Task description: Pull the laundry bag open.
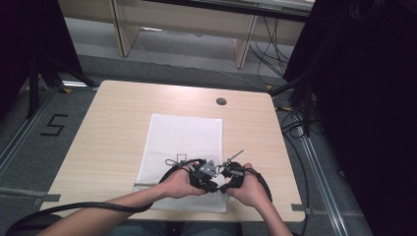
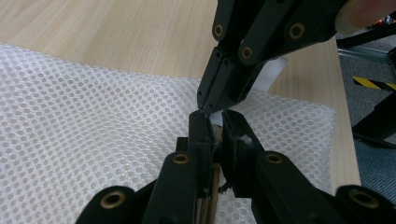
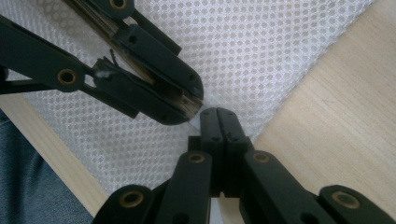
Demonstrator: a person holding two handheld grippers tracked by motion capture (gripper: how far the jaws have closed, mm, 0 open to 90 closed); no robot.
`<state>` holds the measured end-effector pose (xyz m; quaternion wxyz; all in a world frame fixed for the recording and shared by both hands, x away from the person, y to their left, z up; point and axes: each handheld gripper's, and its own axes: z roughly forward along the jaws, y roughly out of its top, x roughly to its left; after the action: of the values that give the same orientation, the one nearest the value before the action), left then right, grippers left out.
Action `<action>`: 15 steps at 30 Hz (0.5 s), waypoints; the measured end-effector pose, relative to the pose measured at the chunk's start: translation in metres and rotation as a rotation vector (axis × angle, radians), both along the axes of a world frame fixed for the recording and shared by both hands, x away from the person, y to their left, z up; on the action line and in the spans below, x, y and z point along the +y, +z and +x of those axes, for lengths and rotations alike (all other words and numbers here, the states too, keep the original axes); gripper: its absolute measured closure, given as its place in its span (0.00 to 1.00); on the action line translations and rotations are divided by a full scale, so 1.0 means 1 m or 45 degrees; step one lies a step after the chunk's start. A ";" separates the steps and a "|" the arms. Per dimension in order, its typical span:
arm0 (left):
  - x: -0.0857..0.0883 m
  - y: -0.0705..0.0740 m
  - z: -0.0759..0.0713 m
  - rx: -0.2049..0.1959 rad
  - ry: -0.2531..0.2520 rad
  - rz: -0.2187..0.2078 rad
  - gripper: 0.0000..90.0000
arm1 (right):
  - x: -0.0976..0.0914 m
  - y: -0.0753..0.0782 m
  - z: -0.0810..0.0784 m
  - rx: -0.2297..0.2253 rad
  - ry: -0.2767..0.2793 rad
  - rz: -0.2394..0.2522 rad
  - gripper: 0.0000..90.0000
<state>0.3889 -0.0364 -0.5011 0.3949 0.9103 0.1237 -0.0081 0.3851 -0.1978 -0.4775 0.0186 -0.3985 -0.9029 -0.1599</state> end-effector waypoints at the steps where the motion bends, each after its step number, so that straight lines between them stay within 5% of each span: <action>1: 0.000 0.000 -0.001 -0.005 -0.001 0.000 0.91 | 0.000 0.000 0.000 -0.011 0.014 -0.013 1.00; 5: -0.001 0.000 -0.002 -0.051 -0.022 0.020 0.91 | 0.001 0.000 0.001 -0.031 0.036 -0.025 1.00; 15: -0.001 0.001 -0.003 -0.058 -0.020 0.032 0.91 | 0.002 0.000 -0.001 -0.017 0.023 -0.033 1.00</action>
<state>0.3855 -0.0373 -0.5003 0.3861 0.9161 0.1074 0.0112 0.3839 -0.1955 -0.4772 0.0089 -0.3893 -0.9086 -0.1508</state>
